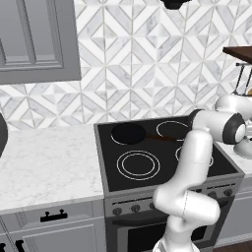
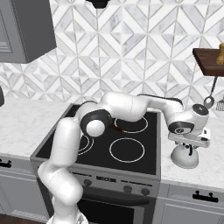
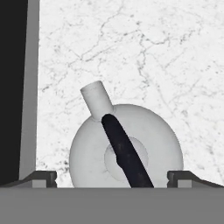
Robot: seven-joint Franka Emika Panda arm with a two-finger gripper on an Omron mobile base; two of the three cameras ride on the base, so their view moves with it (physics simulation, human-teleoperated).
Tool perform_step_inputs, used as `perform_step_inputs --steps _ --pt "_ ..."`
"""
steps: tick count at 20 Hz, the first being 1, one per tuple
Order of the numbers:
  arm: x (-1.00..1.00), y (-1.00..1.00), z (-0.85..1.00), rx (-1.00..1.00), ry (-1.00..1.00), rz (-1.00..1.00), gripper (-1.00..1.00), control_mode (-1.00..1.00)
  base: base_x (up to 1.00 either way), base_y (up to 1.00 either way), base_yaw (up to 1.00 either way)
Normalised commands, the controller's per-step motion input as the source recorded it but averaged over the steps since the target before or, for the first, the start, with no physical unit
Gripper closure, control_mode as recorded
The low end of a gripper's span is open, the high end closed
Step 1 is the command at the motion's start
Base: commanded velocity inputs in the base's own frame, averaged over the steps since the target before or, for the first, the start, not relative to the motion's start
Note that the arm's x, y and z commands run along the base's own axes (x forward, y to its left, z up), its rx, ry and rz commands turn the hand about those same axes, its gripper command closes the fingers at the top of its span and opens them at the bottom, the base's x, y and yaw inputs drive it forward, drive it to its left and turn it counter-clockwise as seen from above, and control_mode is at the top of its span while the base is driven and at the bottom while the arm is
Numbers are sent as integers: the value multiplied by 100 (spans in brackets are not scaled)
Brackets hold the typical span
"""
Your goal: Pick the kettle from the counter and place it on a stove burner. Then turn the burner on.
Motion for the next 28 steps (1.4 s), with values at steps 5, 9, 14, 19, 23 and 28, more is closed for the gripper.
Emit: perform_step_inputs --steps 5,9,14,19,23,28 --pt "0 0 0 0 0 0 -100 -100 0 0 0" --pt "0 0 0 0 0 0 100 -100 0 0 0" --pt "0 0 0 0 0 0 100 -100 0 0 0" --pt "-3 0 0 0 0 0 100 -100 0 0 0" --pt "-28 9 15 0 0 0 100 -100 0 0 0" --pt "-58 27 46 0 -5 -4 100 -100 0 0 0"
